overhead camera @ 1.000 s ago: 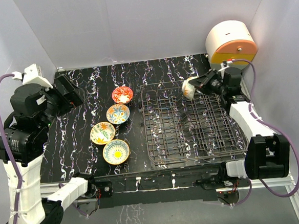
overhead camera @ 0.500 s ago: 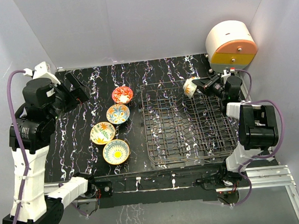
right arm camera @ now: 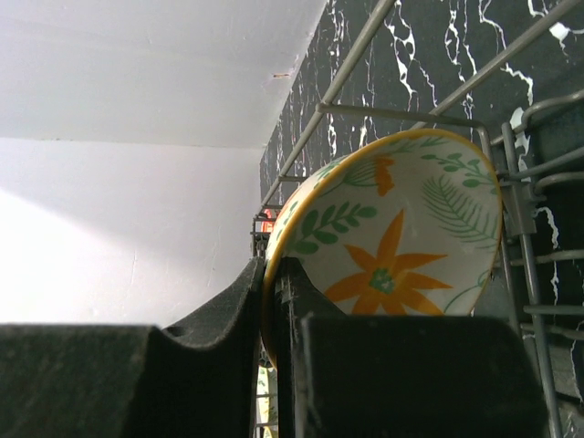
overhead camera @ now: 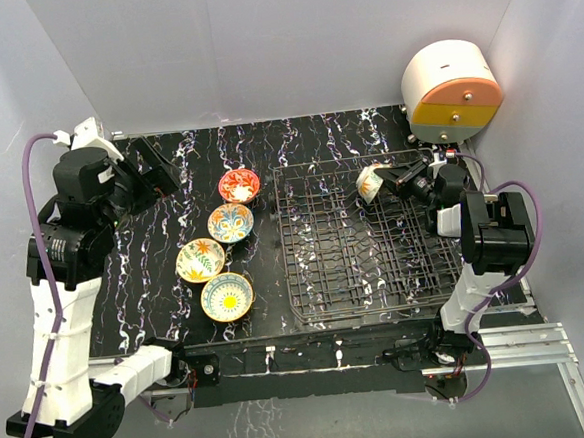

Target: Load the bowls into the dish rack

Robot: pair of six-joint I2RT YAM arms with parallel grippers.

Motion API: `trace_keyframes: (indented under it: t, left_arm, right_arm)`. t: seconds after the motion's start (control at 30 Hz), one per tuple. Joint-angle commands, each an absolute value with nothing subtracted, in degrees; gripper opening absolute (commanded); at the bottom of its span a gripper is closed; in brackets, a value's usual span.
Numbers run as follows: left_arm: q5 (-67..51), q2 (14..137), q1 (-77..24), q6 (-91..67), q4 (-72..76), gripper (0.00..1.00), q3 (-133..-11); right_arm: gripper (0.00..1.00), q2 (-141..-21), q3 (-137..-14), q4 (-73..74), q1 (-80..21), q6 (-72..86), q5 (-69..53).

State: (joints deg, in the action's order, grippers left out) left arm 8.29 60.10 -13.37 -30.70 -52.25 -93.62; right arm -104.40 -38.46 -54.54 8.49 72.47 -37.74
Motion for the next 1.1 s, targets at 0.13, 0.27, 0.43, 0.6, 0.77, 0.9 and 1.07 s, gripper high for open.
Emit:
trace_keyframes:
  t: [0.13, 0.27, 0.43, 0.6, 0.77, 0.9, 1.07]
  left_arm:
    - [6.8, 61.1, -13.6, -30.0, -49.5, 0.95, -93.1]
    - [6.6, 61.3, -13.5, -29.6, -49.5, 0.95, -93.0]
    - [6.5, 61.3, -13.6, -29.1, -49.0, 0.95, -92.1]
    - [5.7, 61.5, -13.5, -28.8, -48.3, 0.95, -91.7]
    - [5.3, 61.8, -13.5, -28.2, -47.7, 0.95, -91.5]
    - [5.0, 61.8, -13.6, -28.1, -47.1, 0.95, -91.2]
    - [4.7, 61.7, -13.5, -27.7, -46.6, 0.95, -90.8]
  right_arm:
    - [0.11, -106.2, -37.0, -57.4, 9.5, 70.8, -34.7]
    - [0.14, -104.1, -36.6, -51.9, 10.8, 68.2, -33.0]
    - [0.19, -100.6, -36.4, -44.7, 12.6, 65.4, -30.4]
    - [0.26, -96.3, -38.7, -33.6, 13.0, 59.9, -26.7]
    - [0.28, -93.7, -42.5, -23.1, 13.1, 55.1, -22.6]
    - [0.31, -92.2, -45.0, -16.0, 13.1, 52.1, -17.7]
    - [0.34, -92.9, -48.8, -8.5, 13.1, 49.1, -14.6]
